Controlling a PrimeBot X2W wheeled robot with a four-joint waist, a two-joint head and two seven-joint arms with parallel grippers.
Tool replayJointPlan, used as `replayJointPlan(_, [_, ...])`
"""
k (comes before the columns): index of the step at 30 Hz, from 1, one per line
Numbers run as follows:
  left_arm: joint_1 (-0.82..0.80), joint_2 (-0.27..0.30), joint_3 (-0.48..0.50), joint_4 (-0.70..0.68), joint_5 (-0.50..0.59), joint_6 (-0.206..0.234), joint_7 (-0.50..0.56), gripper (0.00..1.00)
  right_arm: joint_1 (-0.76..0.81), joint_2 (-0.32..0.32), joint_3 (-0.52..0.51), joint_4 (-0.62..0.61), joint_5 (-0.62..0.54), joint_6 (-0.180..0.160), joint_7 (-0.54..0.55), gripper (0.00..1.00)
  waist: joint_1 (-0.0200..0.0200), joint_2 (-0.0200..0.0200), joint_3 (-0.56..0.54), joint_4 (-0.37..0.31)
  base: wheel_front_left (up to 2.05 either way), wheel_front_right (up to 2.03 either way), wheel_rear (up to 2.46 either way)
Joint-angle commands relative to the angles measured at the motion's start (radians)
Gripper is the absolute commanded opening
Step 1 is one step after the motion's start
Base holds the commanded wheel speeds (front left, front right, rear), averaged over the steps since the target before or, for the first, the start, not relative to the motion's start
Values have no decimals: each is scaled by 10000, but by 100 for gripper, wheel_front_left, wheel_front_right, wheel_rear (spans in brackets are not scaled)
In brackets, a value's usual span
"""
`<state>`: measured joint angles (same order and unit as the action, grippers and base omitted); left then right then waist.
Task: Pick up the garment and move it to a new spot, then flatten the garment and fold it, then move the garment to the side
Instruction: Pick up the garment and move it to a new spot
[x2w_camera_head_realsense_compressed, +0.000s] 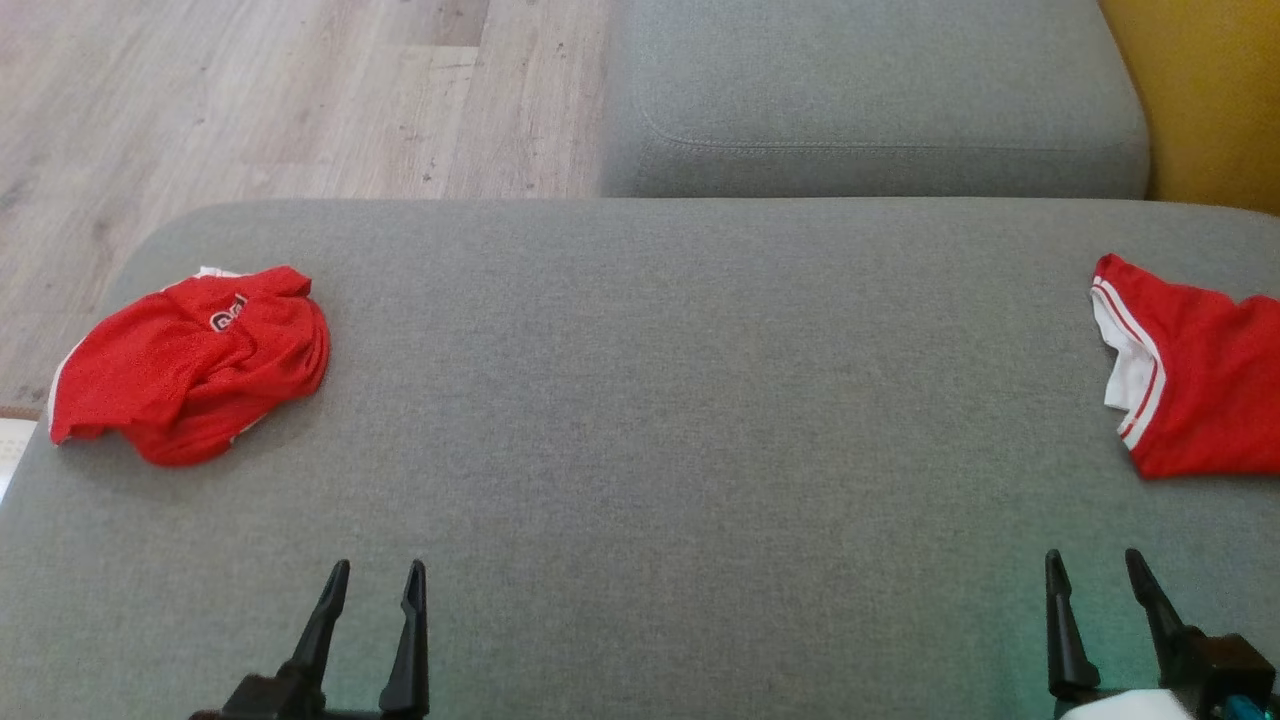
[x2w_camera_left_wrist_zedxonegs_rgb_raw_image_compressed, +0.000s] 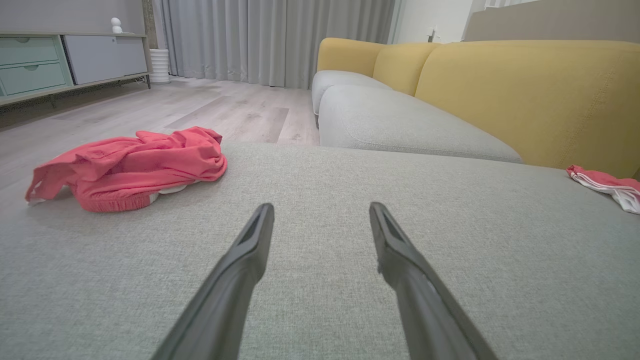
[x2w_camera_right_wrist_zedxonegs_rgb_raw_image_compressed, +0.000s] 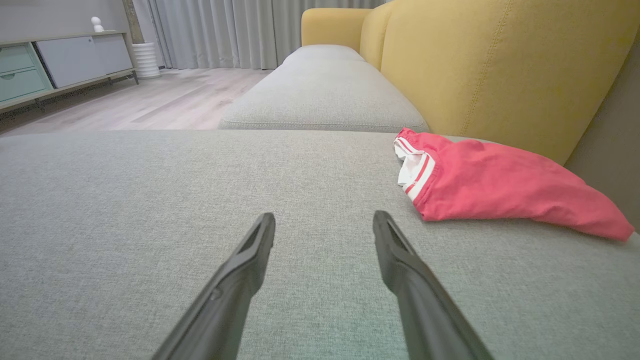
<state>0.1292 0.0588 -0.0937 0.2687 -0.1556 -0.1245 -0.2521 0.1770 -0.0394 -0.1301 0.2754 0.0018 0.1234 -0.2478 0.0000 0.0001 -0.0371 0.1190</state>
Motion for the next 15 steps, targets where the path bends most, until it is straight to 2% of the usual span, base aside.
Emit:
replayJointPlan(1, [-420,-23,363,-288,85,-40,-97,100,-365,-110,276,-332,81,73,-136,100,0,-1,-12,19,0,0,0])
replayJointPlan(9, [-480,-33,380,-317,106,-52,-97,100,-358,-109,567,-409,164,73,-138,100,0,-1,-41,486,0,0,0])
replayJointPlan(15, [-461,-28,362,-225,111,-56,-97,100,-364,-109,824,-372,346,73,-138,100,0,-1,-220,1728,0,0,0])
